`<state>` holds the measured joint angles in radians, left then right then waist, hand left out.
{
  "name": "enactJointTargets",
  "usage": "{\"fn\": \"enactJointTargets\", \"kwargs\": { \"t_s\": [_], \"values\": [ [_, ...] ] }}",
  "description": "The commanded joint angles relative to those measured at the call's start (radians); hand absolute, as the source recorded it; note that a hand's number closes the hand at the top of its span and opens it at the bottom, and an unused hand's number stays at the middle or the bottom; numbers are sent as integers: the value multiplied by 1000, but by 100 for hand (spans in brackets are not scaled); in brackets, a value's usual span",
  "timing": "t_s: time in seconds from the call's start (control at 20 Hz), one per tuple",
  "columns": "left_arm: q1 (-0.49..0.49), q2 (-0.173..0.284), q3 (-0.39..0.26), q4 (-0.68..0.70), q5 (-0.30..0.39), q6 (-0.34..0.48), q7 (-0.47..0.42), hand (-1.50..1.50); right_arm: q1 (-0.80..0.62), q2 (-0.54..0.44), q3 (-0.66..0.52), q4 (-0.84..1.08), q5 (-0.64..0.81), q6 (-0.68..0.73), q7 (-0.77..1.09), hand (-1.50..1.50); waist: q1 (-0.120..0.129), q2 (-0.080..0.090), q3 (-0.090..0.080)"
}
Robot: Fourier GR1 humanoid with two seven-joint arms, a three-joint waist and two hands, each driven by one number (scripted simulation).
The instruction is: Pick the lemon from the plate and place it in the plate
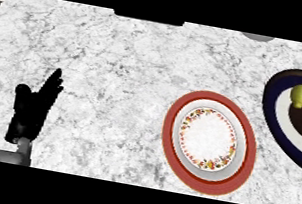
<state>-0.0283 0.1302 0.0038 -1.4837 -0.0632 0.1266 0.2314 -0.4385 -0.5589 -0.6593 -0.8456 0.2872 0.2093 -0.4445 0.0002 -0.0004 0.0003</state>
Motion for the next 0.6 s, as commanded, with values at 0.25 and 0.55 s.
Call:
{"fn": "enactJointTargets", "kwargs": {
  "t_s": [0.25, 0.55],
  "values": [
    [-25, -14, -8, -12, -22, -11, 43, 0, -12, -66, 58, 132, -44, 6, -128, -150, 5, 1, 0],
    [-38, -9, 36, 56, 10, -38, -30, 0, -10, -21, 94, 218, 1, -163, -173, -150, 9, 3, 0]
  ]
}}
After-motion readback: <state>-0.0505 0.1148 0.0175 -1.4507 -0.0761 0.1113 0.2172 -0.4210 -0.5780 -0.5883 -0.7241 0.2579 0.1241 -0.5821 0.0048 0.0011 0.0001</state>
